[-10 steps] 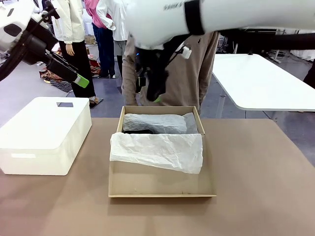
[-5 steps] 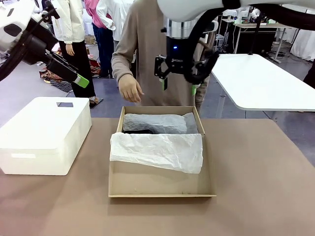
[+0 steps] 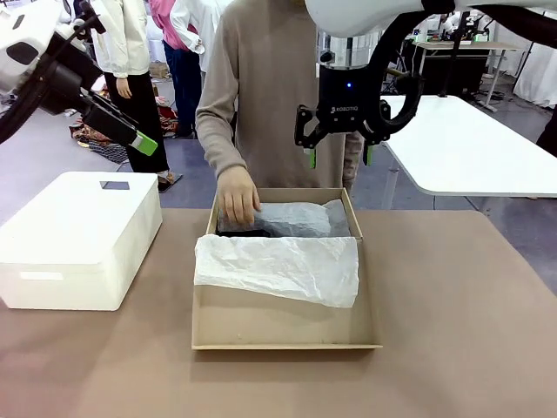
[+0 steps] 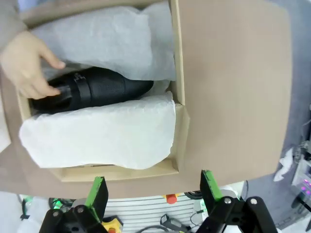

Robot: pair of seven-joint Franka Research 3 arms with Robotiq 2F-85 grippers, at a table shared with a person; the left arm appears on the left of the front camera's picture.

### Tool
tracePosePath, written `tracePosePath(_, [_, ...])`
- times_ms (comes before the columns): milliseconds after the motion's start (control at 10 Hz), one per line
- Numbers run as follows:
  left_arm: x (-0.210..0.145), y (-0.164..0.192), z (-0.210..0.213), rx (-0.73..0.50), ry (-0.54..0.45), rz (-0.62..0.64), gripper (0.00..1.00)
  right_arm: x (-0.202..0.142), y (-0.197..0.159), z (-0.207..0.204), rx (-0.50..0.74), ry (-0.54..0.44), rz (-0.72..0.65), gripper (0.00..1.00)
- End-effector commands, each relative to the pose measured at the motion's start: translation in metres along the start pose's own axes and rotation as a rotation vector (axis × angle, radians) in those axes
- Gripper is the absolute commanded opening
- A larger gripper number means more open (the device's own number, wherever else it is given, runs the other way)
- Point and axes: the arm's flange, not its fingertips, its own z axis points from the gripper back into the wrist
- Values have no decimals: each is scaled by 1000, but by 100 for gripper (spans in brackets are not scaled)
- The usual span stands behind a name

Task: Pack the shoes into the box.
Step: Close the Shoes Box.

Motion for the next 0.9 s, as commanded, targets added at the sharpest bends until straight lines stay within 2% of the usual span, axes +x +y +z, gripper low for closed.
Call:
tracePosePath(0, [0,0,0,-17,-11,-3,100,0,3,4,-6,-16,1,100])
tracePosePath(400, [0,0,0,-17,-11,-3,100,-1,4,1,0,-4,7,100])
tracePosePath(600, [0,0,0,-17,-11,-3,100,7,-27,3,61,-15,190,100])
tracePosePath(800, [0,0,0,-17,-11,-3,100,11,-62,1,56,-33,385,100])
